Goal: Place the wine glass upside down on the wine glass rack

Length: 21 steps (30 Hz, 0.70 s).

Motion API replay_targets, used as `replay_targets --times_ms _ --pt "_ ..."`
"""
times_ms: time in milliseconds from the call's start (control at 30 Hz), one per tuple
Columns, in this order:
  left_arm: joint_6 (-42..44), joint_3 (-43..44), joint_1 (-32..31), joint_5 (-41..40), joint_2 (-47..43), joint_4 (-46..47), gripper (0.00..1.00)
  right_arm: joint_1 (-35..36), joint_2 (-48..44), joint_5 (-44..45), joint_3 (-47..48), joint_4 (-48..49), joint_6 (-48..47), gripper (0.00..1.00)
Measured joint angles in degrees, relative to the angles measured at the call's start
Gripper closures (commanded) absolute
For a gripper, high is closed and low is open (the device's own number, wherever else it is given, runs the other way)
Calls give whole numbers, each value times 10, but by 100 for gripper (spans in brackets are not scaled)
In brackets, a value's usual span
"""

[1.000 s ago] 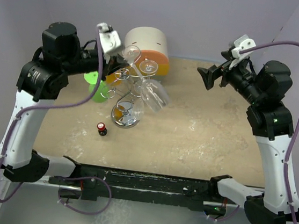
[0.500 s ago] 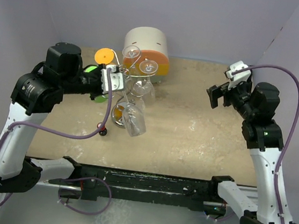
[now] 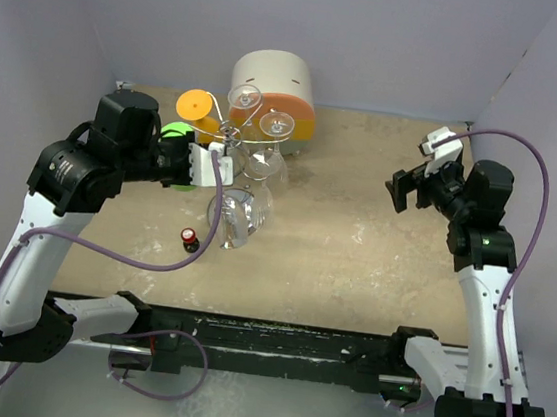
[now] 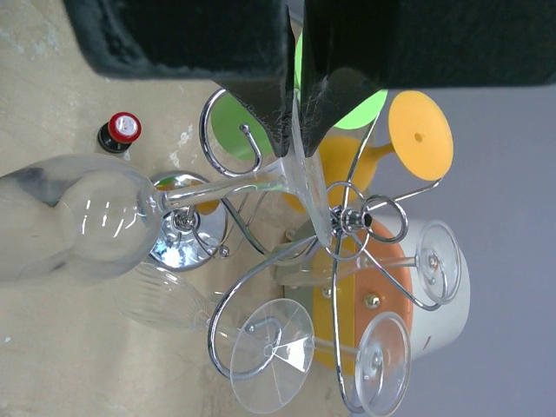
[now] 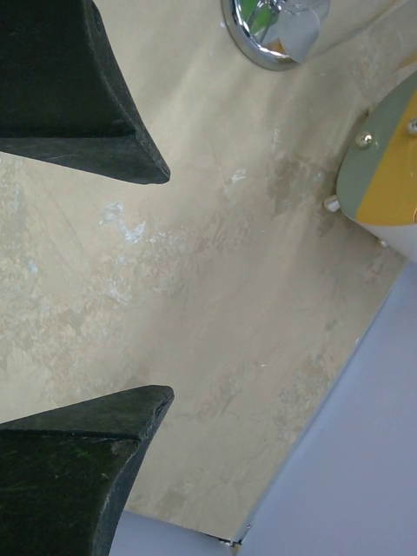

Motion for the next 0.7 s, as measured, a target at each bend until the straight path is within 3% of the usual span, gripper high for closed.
replay_targets --times_ms 700 --pt "36 -37 -7 -56 7 50 100 -22 0 -39 -10 6 -6 1"
